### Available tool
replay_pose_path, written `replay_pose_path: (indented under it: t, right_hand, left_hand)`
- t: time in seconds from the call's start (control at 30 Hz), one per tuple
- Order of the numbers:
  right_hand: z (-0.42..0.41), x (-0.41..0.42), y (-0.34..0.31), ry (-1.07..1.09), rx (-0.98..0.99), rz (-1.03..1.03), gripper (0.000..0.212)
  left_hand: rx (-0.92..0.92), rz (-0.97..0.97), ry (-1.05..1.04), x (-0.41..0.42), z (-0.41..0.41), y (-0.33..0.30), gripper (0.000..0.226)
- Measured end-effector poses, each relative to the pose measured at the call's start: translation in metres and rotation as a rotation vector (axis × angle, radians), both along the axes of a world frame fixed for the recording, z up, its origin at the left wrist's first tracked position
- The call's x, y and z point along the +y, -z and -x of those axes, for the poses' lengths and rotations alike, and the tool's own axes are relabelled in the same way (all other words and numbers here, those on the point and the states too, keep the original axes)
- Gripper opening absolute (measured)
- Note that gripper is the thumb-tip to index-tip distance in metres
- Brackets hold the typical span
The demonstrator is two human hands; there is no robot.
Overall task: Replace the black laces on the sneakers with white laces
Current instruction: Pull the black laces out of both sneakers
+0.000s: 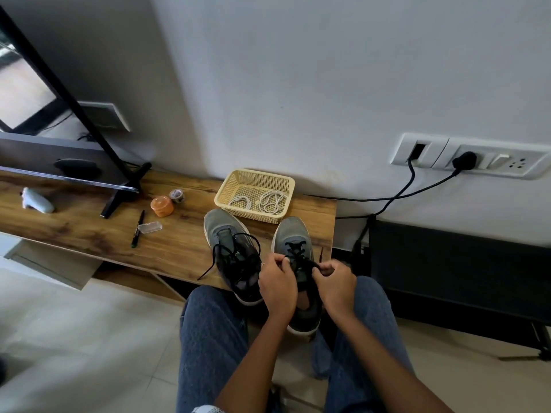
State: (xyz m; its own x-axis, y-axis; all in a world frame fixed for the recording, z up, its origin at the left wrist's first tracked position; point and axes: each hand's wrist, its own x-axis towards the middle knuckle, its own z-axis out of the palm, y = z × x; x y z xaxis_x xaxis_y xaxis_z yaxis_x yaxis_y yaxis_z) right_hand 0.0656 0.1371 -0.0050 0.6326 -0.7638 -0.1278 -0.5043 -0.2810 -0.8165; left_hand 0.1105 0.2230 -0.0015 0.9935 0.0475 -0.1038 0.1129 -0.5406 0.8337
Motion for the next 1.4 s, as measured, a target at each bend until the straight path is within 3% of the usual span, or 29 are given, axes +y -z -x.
replay_pose_path:
  t: [0.1, 0.23, 0.4, 0.63, 0.77, 0.87, 1.1, 1.23, 1.4]
  right_hand:
    - [0.0, 0.0, 0.005, -0.045, 0.019, 0.055, 0.002]
    - [0.0, 0.001, 0.008, -0.116, 0.052, 0.144, 0.006]
    - [0.001, -0.001, 0.007, -0.142, 0.046, 0.17, 0.006]
    - [0.0, 0.0, 0.006, -0.13, 0.06, 0.159, 0.005]
    - [-0.001, 0.001, 0.004, -0.074, 0.057, 0.135, 0.006]
    - [-0.002, 0.001, 0.004, -0.047, 0.064, 0.114, 0.006]
    - [-0.002, 0.002, 0.004, -0.011, 0.038, 0.053, 0.004]
    - [-0.002, 0.0, 0.002, -0.008, 0.07, 0.028, 0.002]
    - [-0.001, 0.0, 0.004, -0.045, 0.062, 0.066, 0.004]
  left_hand:
    - [-0.038, -0.015, 0.091, 0.0, 0.001, -0.003, 0.01]
    - [-0.336, -0.332, 0.4, 0.003, -0.001, 0.004, 0.03]
    - [-0.614, -0.612, 0.496, 0.003, -0.006, 0.003, 0.014]
    - [-0.581, -0.735, 0.5, 0.003, -0.007, 0.0, 0.02]
    - [-0.482, -0.628, 0.416, 0.0, -0.006, 0.008, 0.015]
    - [-0.377, -0.411, 0.284, 0.004, -0.005, 0.013, 0.003]
    - [-0.196, 0.087, -0.112, 0.006, -0.005, -0.006, 0.003]
    - [-0.171, -0.015, -0.069, 0.004, -0.01, -0.01, 0.005]
    - [-0.447, -0.383, 0.261, 0.008, -0.005, -0.005, 0.028]
